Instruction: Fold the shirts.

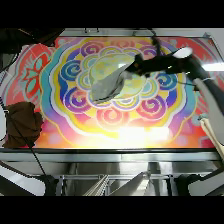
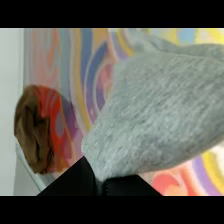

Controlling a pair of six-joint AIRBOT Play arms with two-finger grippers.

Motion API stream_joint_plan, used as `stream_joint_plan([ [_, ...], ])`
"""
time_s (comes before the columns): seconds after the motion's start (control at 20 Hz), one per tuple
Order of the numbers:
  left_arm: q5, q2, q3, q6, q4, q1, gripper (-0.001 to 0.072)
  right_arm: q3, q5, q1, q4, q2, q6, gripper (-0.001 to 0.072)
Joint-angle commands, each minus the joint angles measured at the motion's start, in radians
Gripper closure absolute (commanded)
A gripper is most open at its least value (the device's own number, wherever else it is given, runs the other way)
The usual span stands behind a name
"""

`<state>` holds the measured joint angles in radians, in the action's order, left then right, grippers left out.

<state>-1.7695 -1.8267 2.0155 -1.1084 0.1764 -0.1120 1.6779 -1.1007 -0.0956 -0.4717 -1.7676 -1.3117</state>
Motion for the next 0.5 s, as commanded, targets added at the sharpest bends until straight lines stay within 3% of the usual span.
stream_joint_plan([
  [0.0,-0.011,0.000,0.000,0.000,-0.001,0.000,0.0693,0.000,0.002,0.190,0.011,0.200,0.021,0.0698],
  [0.2,-0.011,0.000,0.000,0.000,-0.002,0.005,0.0693,0.000,-0.070,0.439,-0.073,0.335,-0.090,0.0697],
  [0.45,-0.003,-0.001,0.000,0.000,-0.084,0.040,0.0693,0.000,-0.209,0.642,-0.333,0.344,-0.178,0.0697],
])
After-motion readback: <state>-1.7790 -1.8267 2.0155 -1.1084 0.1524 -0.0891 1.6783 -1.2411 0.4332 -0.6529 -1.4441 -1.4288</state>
